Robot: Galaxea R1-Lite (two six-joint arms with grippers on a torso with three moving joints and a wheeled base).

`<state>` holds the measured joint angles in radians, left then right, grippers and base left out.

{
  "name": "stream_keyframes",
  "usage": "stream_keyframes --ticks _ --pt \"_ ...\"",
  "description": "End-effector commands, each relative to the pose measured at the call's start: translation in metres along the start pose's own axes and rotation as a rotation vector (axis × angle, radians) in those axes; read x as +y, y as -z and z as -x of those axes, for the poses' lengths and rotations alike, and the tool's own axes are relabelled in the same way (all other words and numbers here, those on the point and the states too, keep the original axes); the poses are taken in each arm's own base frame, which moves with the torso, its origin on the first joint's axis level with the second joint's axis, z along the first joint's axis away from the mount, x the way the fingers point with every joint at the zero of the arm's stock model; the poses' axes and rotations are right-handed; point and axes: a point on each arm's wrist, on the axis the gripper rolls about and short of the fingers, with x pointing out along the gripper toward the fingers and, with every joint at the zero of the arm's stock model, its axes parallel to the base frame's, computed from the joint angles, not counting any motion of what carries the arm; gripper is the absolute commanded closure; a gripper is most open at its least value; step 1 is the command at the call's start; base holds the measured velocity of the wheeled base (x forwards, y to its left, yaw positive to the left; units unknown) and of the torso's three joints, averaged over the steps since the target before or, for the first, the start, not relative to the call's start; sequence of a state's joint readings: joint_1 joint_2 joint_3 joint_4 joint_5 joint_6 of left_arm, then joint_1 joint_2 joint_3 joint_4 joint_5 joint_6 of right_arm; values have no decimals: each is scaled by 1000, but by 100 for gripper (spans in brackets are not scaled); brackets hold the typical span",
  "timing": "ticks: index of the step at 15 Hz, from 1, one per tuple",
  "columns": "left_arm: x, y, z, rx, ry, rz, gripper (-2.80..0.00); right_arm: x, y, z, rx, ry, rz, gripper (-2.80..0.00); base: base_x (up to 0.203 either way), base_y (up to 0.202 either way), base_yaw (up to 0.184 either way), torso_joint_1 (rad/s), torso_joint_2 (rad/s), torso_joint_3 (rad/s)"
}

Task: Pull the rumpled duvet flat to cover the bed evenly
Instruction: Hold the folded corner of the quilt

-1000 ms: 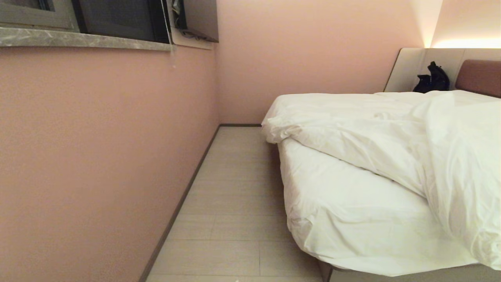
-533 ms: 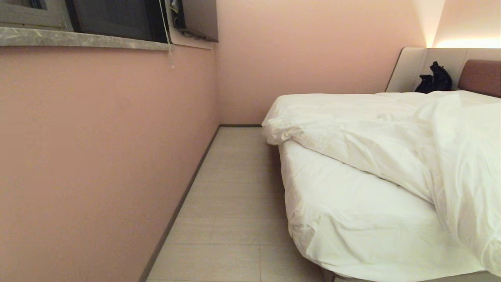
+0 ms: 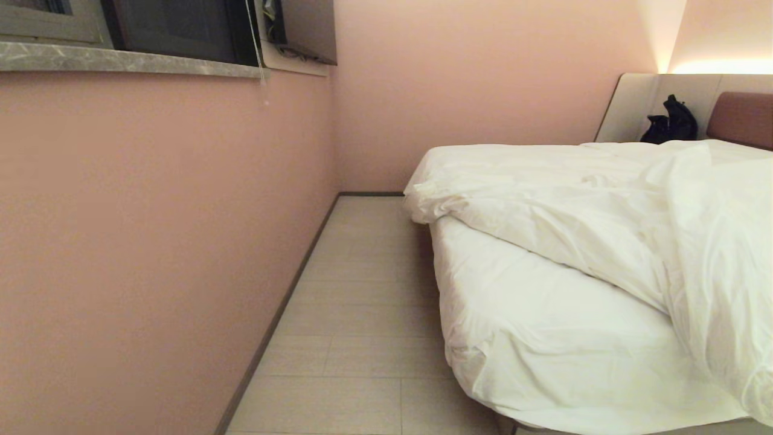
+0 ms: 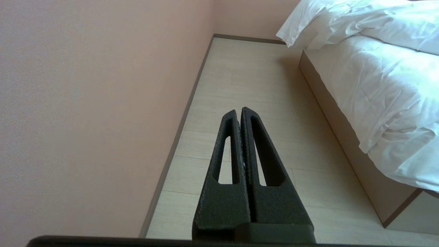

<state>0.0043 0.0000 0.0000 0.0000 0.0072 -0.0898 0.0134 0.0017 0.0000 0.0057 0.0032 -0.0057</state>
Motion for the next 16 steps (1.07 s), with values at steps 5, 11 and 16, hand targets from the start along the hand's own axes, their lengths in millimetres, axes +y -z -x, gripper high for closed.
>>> stream_keyframes --ticks 5,11,16 --pt "0 0 0 1 -2 1 0 0 0 0 0 0 0 0 1 -32 0 1 2 -1" --pt "0 0 0 0 -1 1 0 0 0 0 0 0 0 0 0 -189 1 4 3 0" --pt "0 0 0 0 -1 2 0 0 0 0 0 0 0 0 0 -192 -1 2 4 3"
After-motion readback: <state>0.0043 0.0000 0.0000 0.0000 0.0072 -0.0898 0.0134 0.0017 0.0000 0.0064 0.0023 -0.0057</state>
